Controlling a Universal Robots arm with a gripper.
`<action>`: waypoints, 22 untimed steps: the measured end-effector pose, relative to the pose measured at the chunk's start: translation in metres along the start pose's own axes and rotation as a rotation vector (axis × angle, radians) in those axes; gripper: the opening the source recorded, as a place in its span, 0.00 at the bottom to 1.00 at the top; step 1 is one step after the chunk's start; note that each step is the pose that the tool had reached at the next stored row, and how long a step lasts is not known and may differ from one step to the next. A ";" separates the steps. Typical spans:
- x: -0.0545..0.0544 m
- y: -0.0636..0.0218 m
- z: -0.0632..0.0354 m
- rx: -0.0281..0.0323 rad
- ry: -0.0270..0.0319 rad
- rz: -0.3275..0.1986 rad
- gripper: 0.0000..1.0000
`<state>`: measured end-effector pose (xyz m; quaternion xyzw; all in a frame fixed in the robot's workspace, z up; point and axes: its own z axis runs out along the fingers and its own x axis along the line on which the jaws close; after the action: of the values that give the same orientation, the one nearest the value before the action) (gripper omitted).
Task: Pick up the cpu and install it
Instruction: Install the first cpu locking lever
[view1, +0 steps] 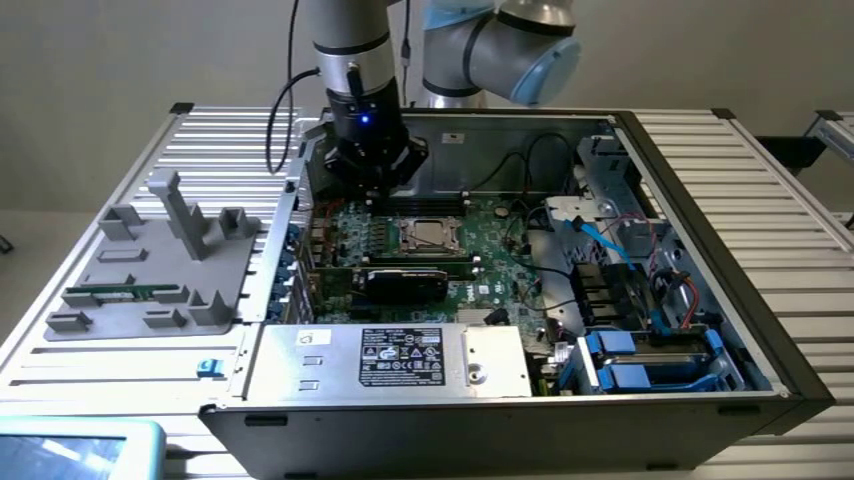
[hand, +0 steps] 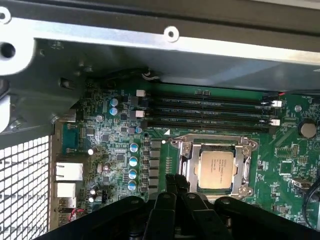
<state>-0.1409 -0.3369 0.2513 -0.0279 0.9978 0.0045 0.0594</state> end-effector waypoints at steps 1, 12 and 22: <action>0.001 0.0001 -0.0001 0.0002 0.0001 -0.007 0.09; 0.013 0.0137 -0.0002 0.0018 0.0008 -0.053 0.09; 0.015 0.0278 0.0000 0.0055 0.0009 -0.073 0.09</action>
<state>-0.1571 -0.3100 0.2497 -0.0644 0.9962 -0.0004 0.0592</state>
